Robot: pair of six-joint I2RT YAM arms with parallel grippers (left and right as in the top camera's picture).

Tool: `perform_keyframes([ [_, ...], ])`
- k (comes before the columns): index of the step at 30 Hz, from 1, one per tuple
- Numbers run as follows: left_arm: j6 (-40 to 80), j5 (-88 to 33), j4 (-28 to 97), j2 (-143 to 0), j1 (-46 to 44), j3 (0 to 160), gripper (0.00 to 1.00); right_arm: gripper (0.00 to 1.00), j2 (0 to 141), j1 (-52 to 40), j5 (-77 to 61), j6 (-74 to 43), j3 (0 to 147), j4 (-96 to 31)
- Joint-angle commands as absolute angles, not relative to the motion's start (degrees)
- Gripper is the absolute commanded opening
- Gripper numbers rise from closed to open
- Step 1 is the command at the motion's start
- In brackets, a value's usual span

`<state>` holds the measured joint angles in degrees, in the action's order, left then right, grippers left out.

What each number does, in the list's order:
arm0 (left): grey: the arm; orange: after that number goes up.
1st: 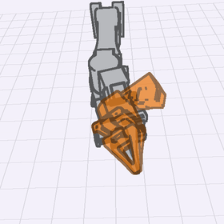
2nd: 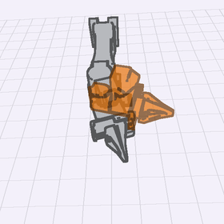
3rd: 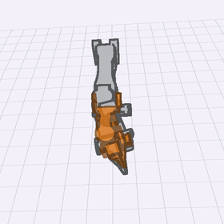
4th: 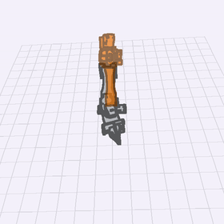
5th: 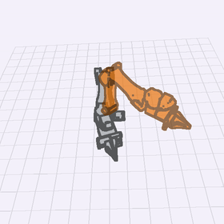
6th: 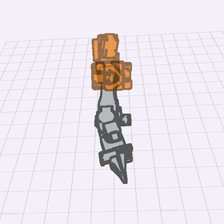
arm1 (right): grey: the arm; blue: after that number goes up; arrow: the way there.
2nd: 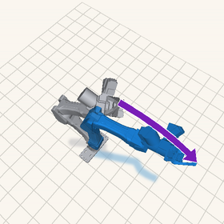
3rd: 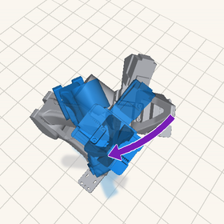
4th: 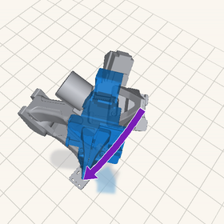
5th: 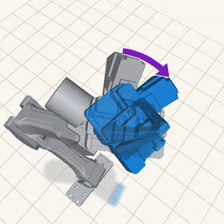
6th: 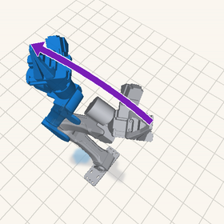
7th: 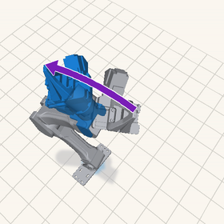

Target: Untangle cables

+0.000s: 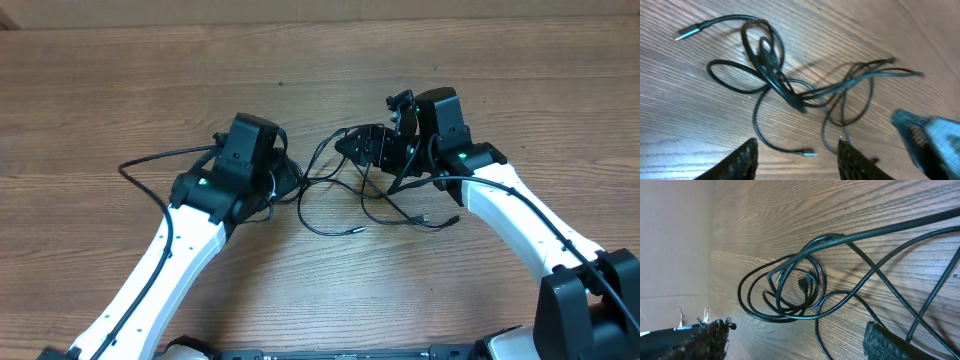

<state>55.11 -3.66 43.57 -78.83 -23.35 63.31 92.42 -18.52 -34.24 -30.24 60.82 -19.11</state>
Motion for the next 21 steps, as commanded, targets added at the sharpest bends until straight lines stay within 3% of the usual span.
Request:
perform_keyframes([
  [1, 56.12, -1.34, 43.07, -83.55, -23.42, 63.46, 0.54, 0.85, 92.77, -18.68, -34.09, -30.22, 61.84, -18.68],
  [9, 56.60, -1.56, 36.49, -90.00, -23.40, 63.48, 0.50, 0.86, 92.77, -18.68, -34.11, -30.20, 61.84, -18.72],
  [18, 56.51, -0.34, 37.89, -91.68, -23.44, 63.48, 0.49, 0.86, 92.77, -18.68, -34.11, -30.22, 61.84, -18.70],
  [20, 56.55, -0.49, 38.33, -92.92, -23.55, 63.48, 0.46, 0.86, 92.77, -18.68, -34.11, -30.22, 61.84, -18.72],
  [21, 56.55, -0.78, 38.33, -93.71, -23.70, 63.48, 0.39, 0.86, 92.77, -18.70, -34.11, -30.22, 61.84, -18.72],
])
